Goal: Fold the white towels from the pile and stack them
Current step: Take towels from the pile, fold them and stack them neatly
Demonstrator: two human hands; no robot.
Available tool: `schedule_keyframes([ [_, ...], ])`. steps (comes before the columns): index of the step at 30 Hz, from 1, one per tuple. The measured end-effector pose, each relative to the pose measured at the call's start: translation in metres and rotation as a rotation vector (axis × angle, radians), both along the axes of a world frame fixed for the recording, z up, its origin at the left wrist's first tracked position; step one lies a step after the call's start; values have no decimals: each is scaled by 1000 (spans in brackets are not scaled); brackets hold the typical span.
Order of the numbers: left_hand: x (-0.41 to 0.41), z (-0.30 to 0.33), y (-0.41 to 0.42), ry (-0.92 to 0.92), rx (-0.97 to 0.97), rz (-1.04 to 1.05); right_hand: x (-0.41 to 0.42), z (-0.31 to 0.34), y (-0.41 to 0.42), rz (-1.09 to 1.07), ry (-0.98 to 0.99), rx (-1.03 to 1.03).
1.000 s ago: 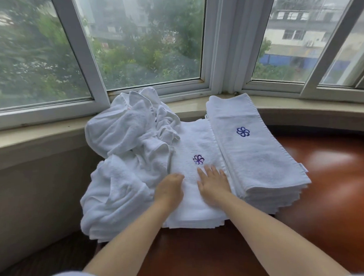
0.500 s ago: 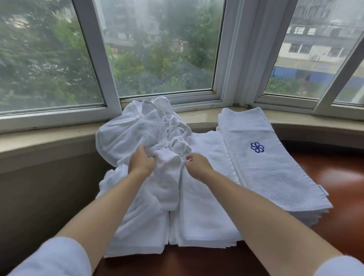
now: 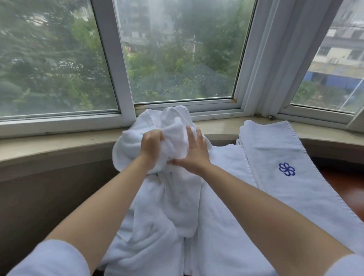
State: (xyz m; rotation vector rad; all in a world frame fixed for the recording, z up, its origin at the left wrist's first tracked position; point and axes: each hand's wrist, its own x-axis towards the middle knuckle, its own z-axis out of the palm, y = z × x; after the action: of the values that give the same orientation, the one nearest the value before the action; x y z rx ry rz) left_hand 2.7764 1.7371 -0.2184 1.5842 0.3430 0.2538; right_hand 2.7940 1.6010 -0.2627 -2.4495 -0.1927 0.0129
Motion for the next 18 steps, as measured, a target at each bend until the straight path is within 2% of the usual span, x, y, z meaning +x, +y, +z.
schedule_keyframes([
  [1,-3,5,1,3,-188,-24,2,1,4,19,-29,-1],
  [2,-5,8,2,-20,-337,-76,4,2,8,39,-43,88],
  [4,-8,12,3,-92,-515,-105,-2,8,16,60,22,486],
  [5,-10,11,4,-121,-494,-53,-8,12,19,30,66,668],
  [6,-11,7,7,-139,-350,25,-13,19,18,-47,87,774],
  [7,-12,0,13,-135,-91,73,-16,25,16,-146,120,869],
  [9,-19,-20,22,21,508,9,-21,39,7,-284,272,1167],
  [10,-24,-29,23,118,683,-43,-24,47,2,-294,341,1333],
  [11,-29,-34,23,198,736,-81,-27,55,-4,-276,386,1486],
  [13,-32,-33,16,308,622,-45,-34,71,-15,-189,393,1699],
  [14,-32,-29,11,308,639,-8,-37,77,-21,-139,373,1749],
  [16,-27,-20,-1,125,704,55,-44,85,-34,-88,351,1772],
  [17,-26,-15,-8,-14,619,48,-47,88,-42,-67,345,1764],
  [18,-28,-6,-19,-140,450,30,-49,89,-51,-59,330,1744],
])
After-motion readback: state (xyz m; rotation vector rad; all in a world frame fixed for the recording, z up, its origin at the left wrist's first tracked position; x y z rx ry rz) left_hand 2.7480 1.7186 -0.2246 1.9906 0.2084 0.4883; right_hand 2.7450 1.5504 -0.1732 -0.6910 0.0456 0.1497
